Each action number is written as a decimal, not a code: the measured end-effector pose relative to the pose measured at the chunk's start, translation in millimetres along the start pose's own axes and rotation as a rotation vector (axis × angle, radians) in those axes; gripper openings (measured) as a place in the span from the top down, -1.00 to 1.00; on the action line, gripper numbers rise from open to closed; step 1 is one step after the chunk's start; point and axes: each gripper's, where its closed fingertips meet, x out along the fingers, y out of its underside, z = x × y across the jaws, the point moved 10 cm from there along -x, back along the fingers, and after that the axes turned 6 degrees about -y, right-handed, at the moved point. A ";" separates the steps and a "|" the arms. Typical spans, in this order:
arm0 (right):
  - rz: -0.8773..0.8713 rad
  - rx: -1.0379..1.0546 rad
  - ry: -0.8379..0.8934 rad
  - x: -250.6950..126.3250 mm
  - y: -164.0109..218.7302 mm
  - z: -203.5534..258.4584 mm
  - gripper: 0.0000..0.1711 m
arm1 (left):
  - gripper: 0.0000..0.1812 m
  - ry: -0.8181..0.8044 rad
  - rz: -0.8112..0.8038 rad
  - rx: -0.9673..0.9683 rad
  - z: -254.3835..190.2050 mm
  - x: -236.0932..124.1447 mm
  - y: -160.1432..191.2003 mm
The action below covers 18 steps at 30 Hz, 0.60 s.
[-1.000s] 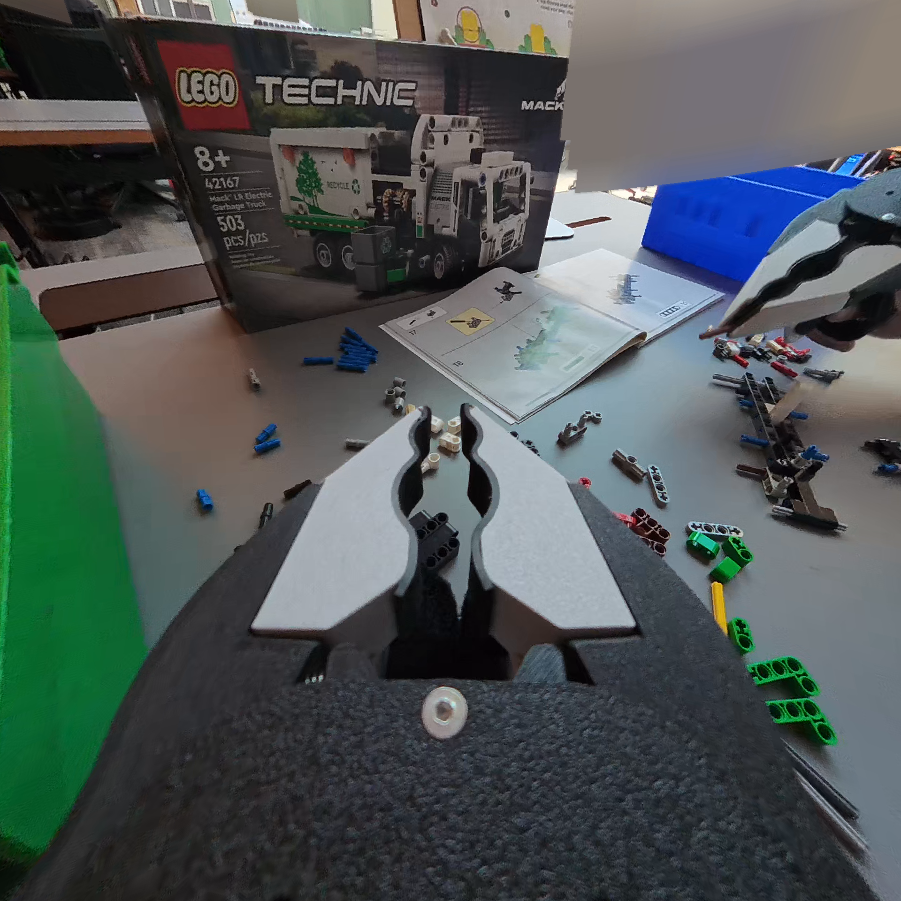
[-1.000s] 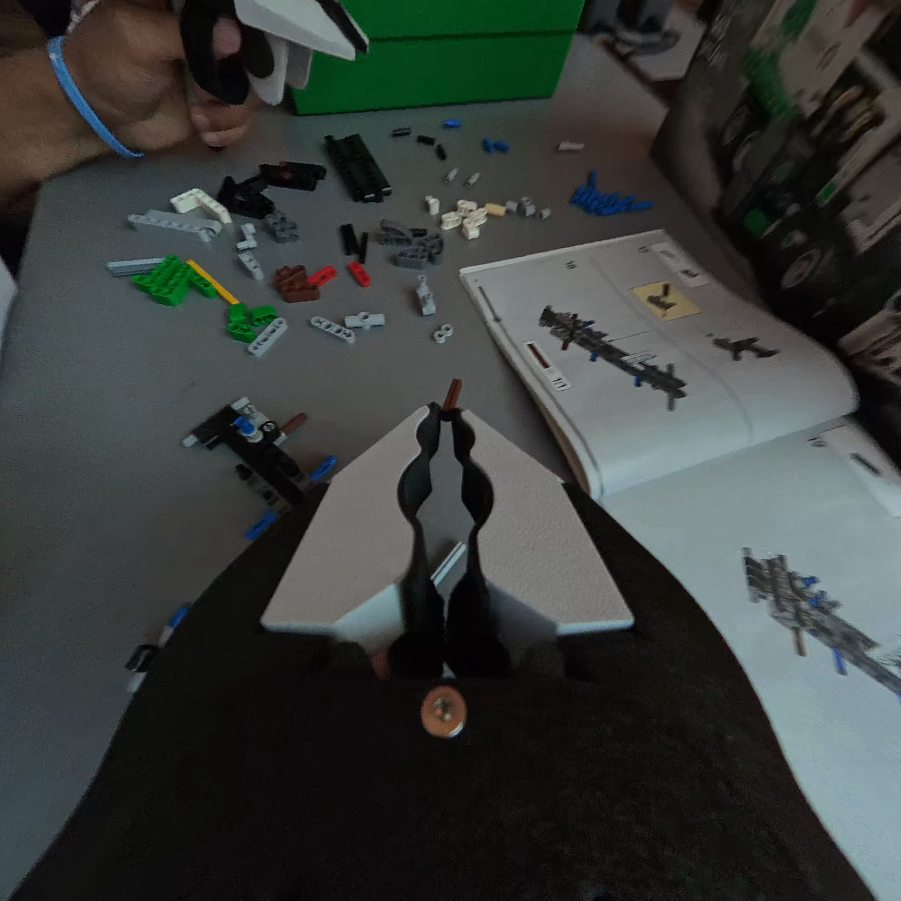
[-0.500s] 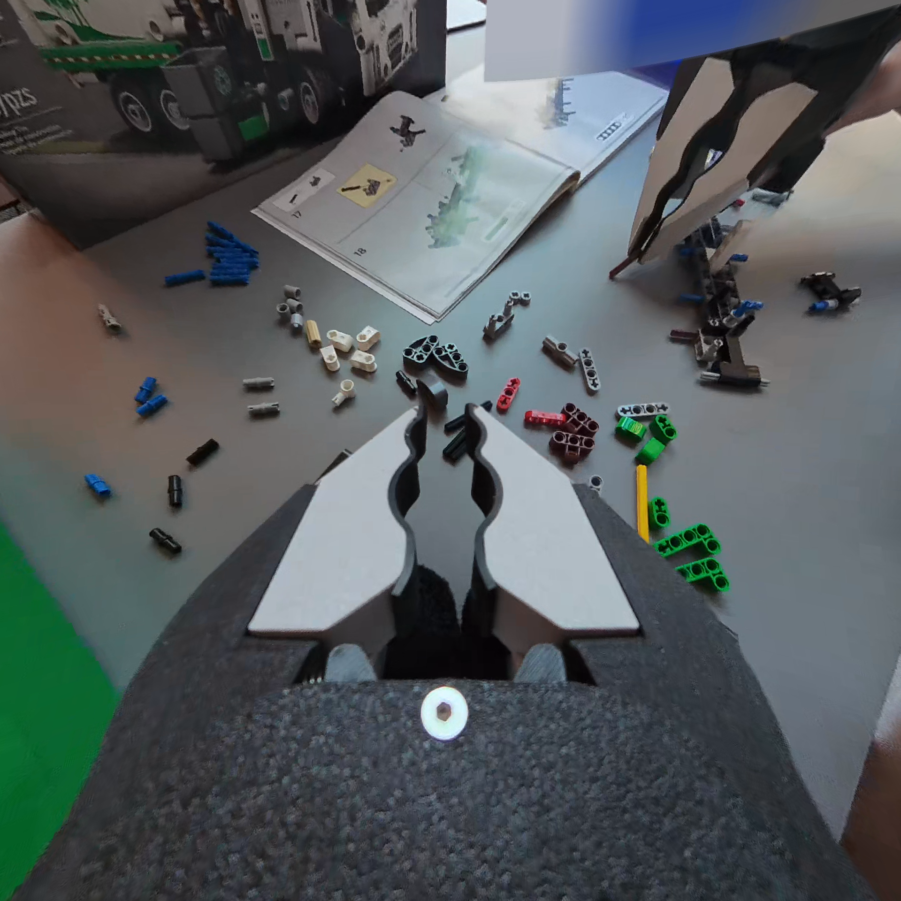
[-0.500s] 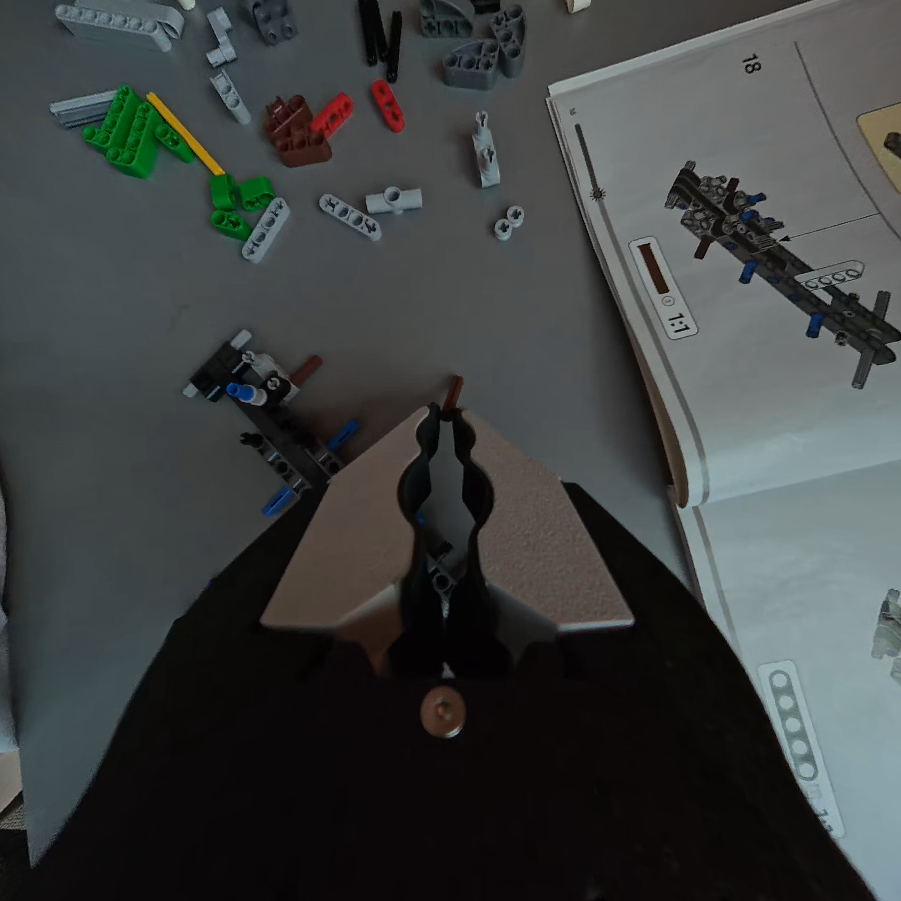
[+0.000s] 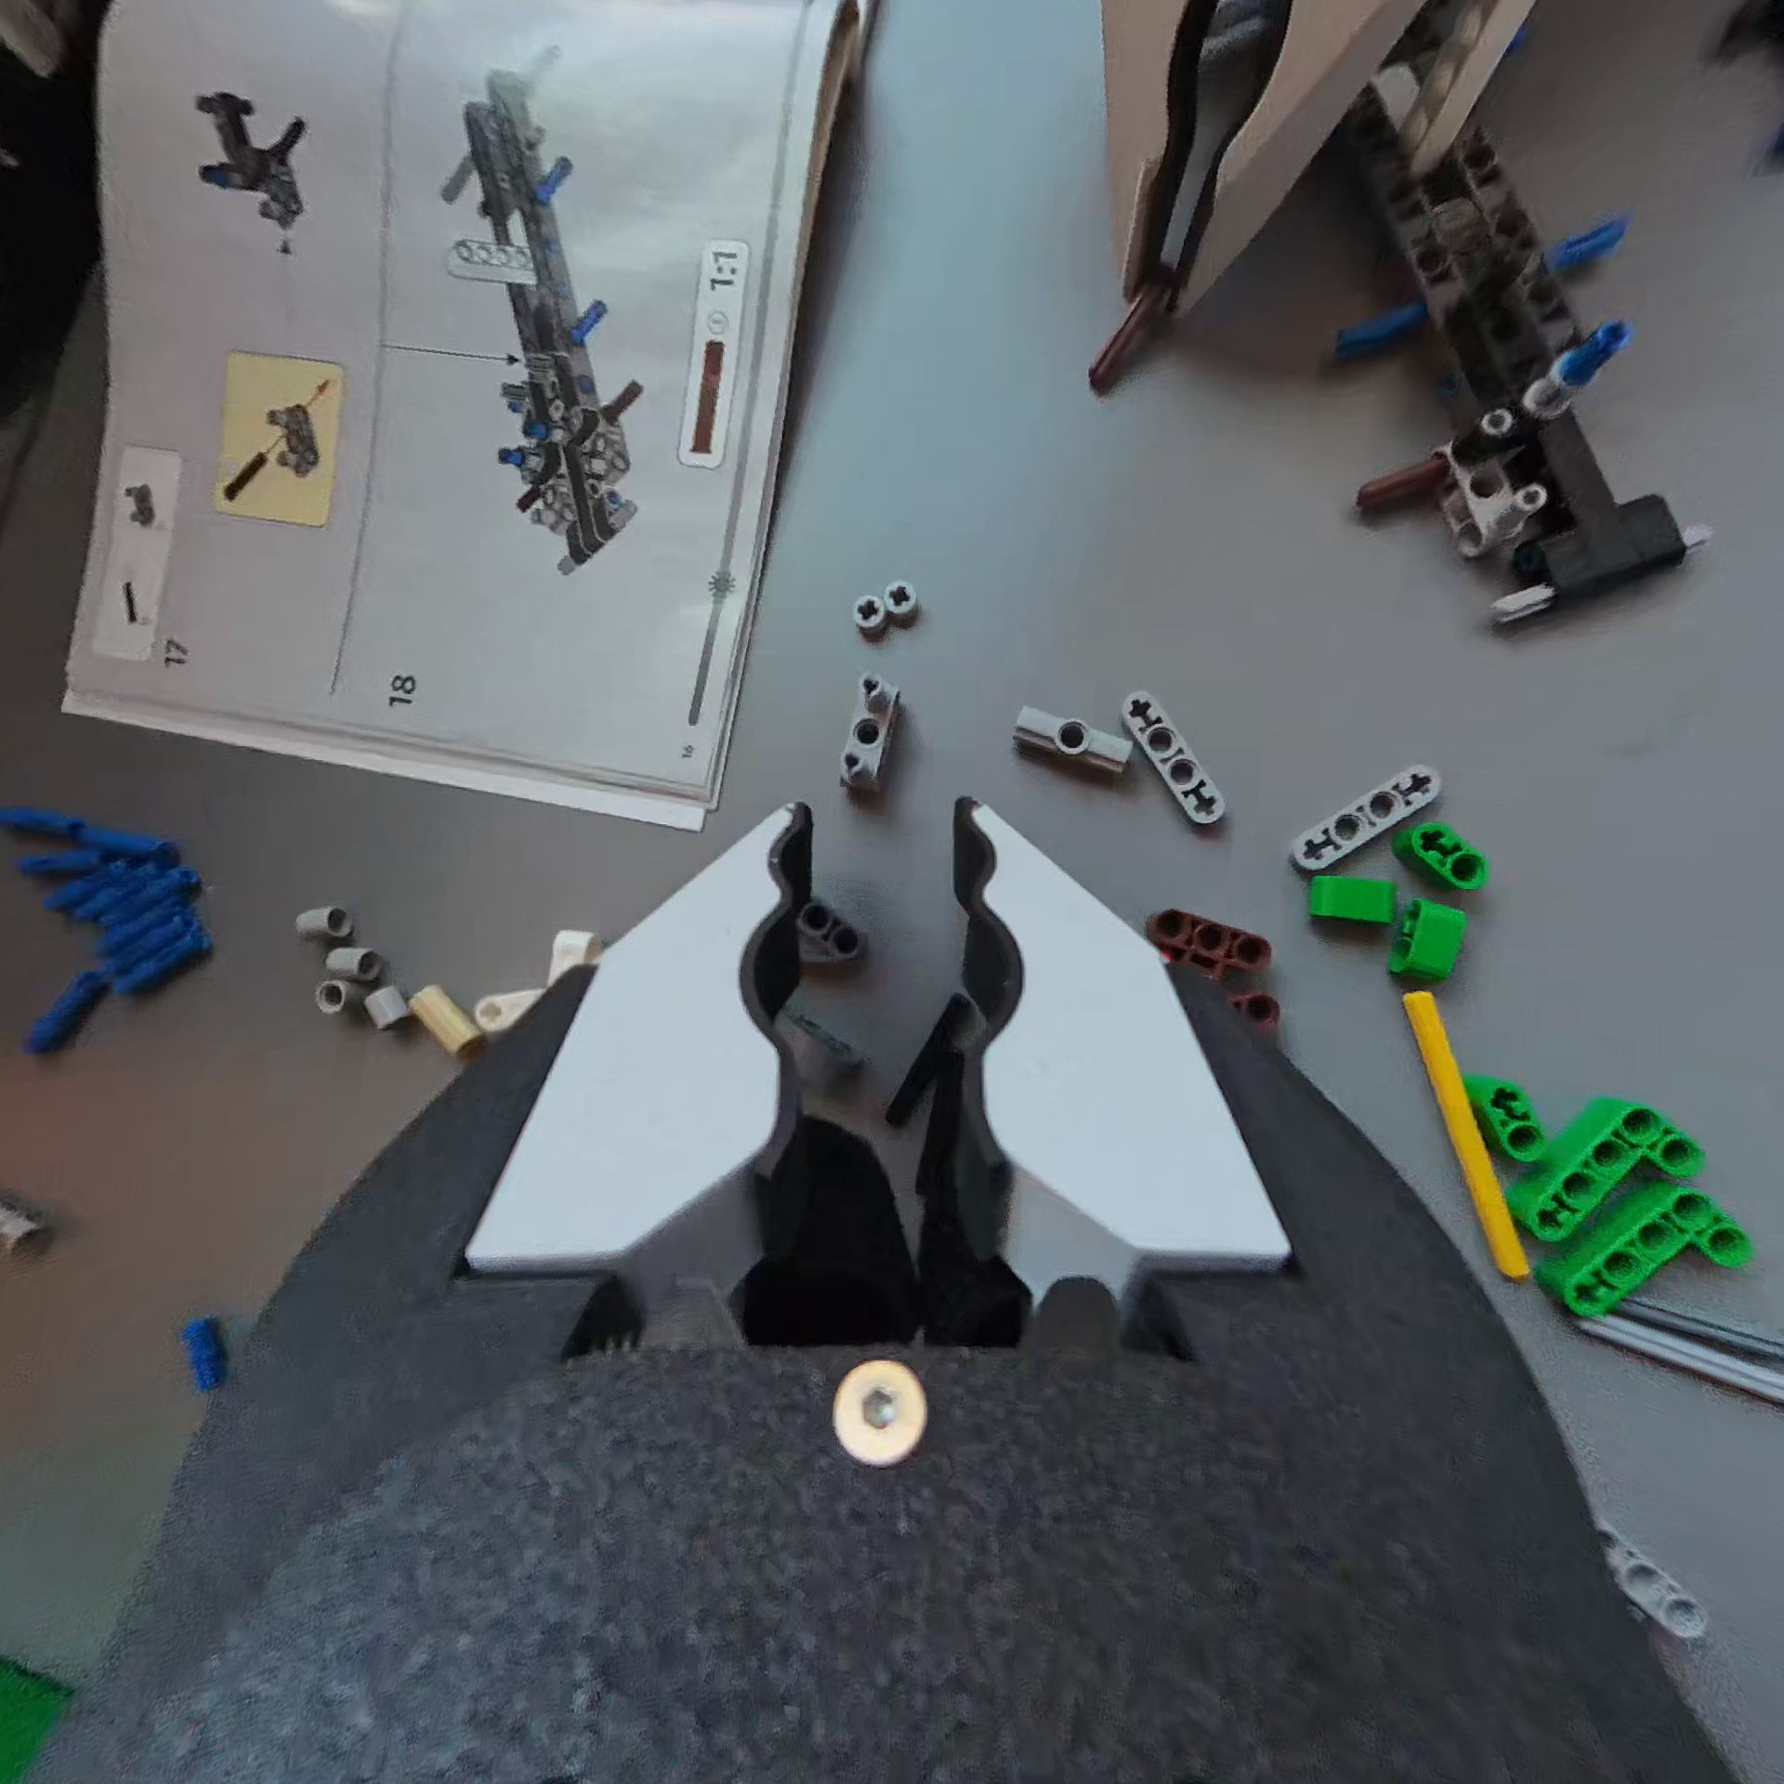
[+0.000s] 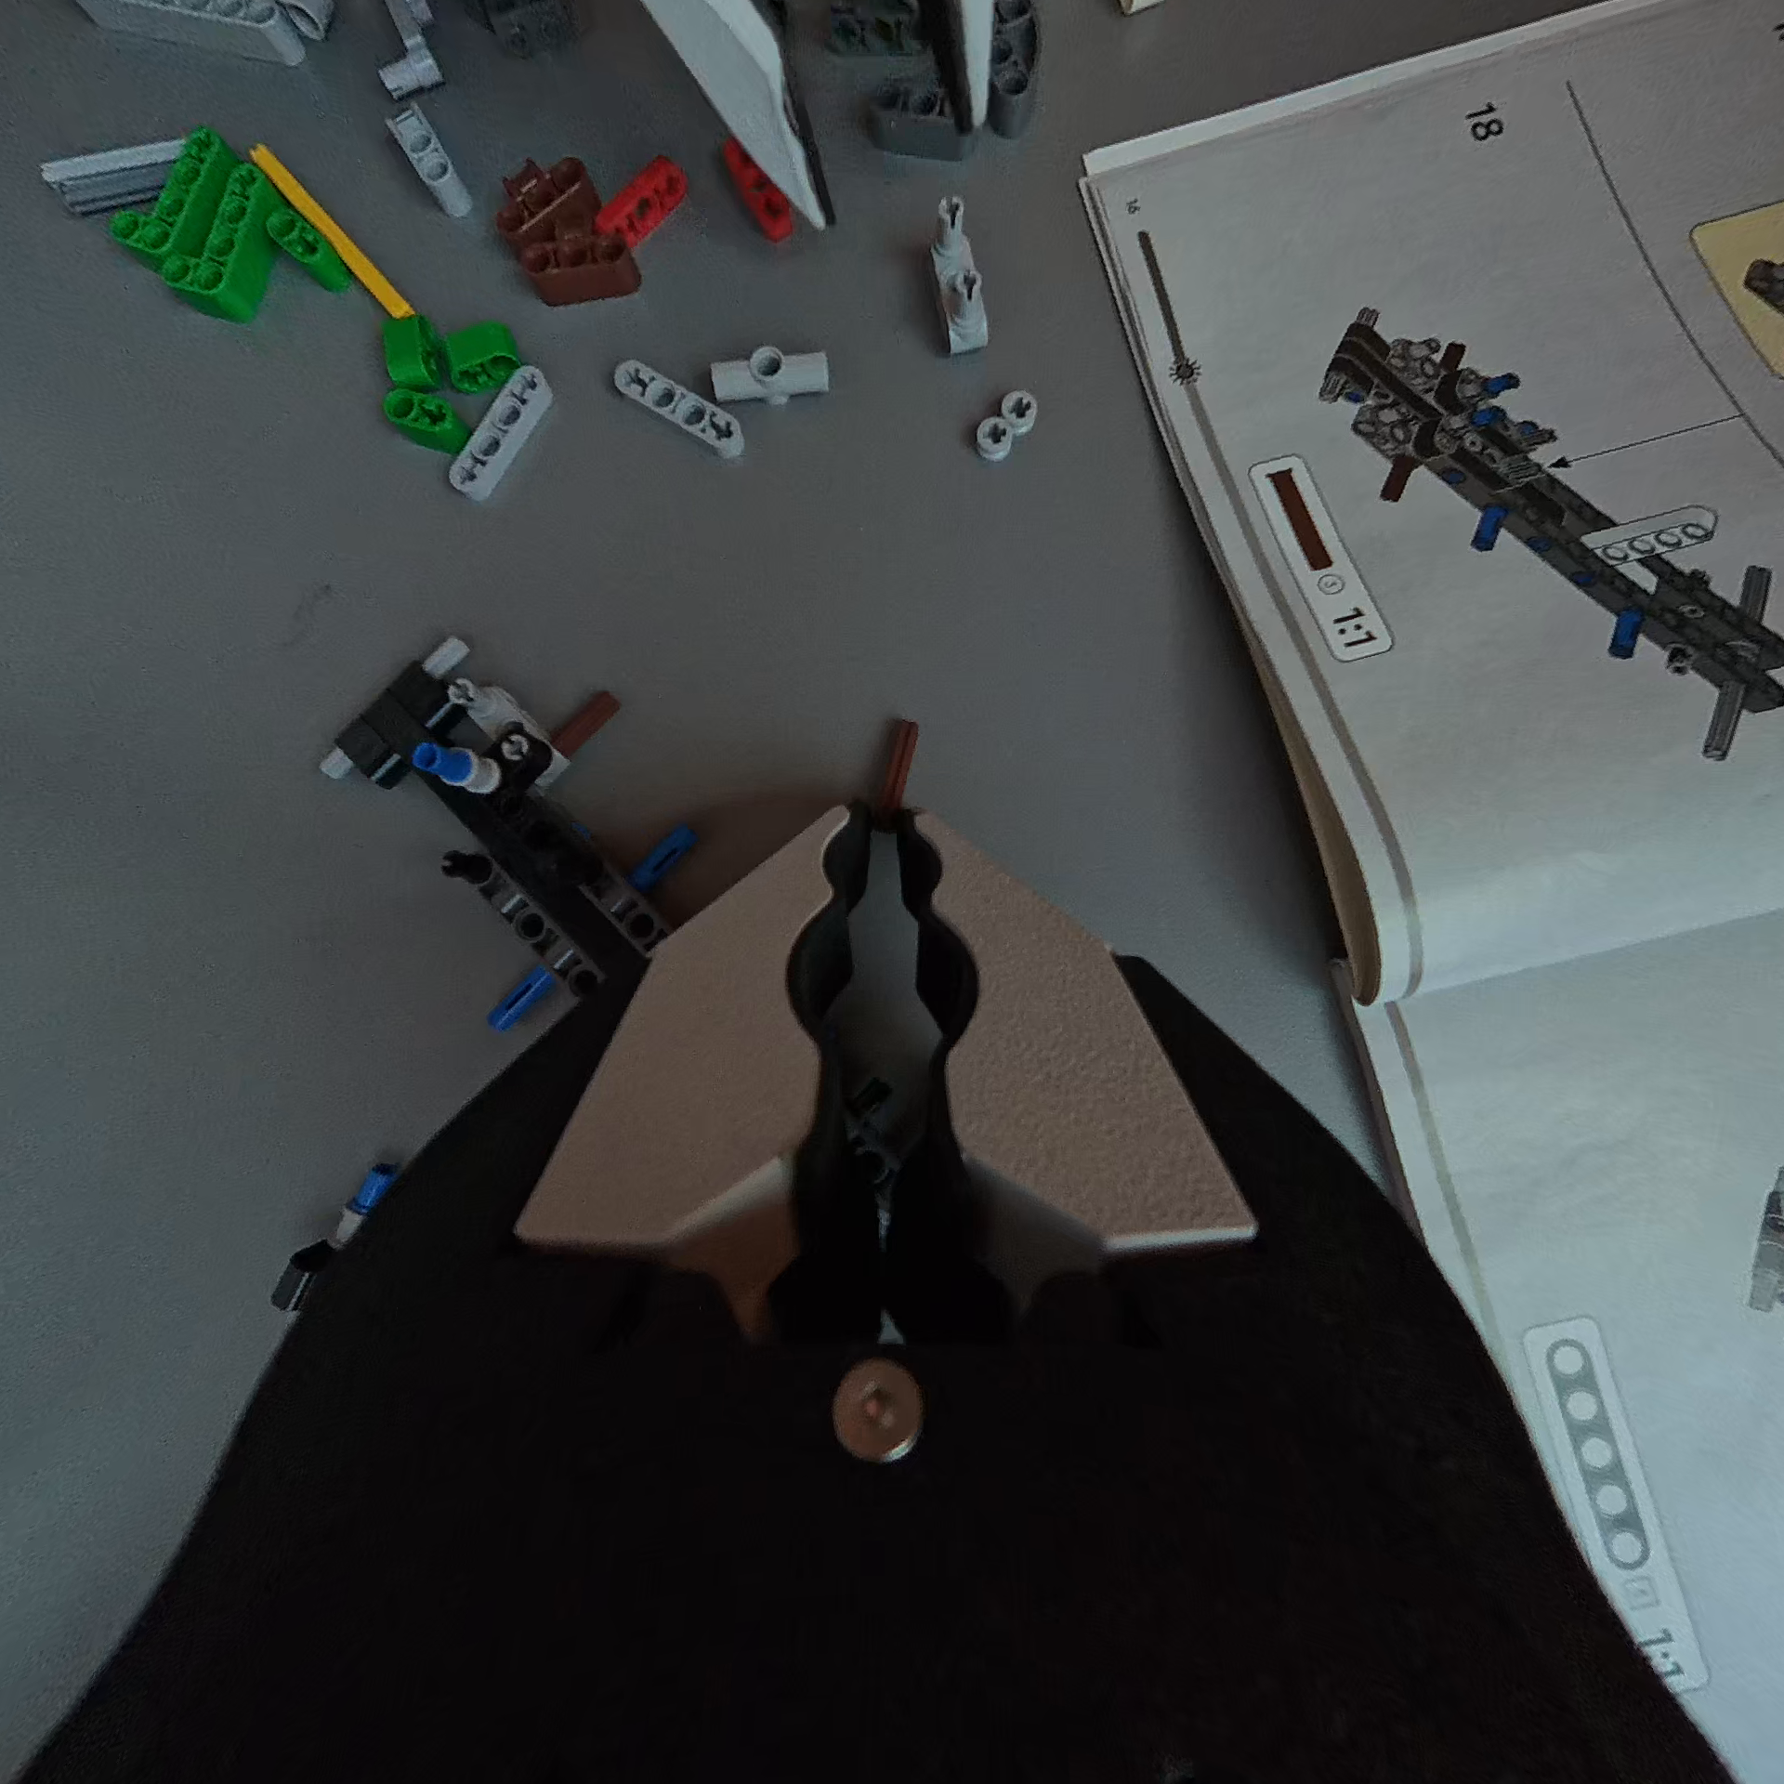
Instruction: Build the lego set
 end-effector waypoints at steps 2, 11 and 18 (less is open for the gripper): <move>-0.008 -0.002 -0.005 0.1 0.9 0.4 0.97 | 0.69 0.008 0.035 0.055 2.7 8.7 -4.0; -0.044 0.007 -0.032 2.1 2.5 3.2 0.97 | 0.93 0.040 -0.005 -0.028 6.1 18.9 -14.1; -0.109 0.015 -0.049 0.8 -0.1 2.4 0.85 | 0.93 0.391 -0.301 -0.512 25.4 -4.2 -22.3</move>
